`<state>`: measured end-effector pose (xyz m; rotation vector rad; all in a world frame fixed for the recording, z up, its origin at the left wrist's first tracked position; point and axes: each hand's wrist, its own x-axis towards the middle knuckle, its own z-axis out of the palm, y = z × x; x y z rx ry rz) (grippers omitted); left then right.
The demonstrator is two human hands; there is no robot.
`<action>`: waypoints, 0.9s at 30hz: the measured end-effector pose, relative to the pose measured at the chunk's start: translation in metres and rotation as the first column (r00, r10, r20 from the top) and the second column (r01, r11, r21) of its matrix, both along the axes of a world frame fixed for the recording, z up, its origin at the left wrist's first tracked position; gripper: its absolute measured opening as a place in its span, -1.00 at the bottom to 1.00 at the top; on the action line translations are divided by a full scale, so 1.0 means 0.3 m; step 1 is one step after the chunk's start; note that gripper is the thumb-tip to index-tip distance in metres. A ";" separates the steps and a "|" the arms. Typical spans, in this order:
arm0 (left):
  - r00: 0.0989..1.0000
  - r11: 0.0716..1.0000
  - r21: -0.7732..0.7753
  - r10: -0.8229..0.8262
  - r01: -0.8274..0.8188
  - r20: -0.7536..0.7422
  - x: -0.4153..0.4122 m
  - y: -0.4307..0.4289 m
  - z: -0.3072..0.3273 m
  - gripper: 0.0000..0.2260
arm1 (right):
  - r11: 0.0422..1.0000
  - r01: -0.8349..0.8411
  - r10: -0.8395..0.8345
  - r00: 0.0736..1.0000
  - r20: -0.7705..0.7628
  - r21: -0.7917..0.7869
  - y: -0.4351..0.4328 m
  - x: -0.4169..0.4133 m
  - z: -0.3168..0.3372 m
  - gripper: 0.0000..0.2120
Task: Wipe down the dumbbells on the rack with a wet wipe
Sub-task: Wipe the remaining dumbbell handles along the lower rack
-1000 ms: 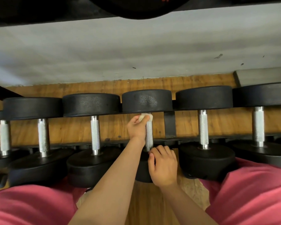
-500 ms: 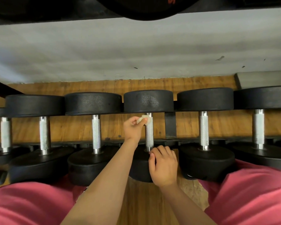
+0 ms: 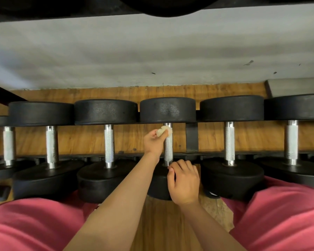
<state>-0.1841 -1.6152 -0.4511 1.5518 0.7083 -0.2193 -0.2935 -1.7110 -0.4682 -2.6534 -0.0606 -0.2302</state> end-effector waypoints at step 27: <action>0.984 0.982 0.057 -0.180 0.180 -0.002 -0.026 0.055 0.000 -0.90 | 1.000 -0.005 0.006 1.000 -0.023 0.022 -0.002 -0.003 -0.002 -0.67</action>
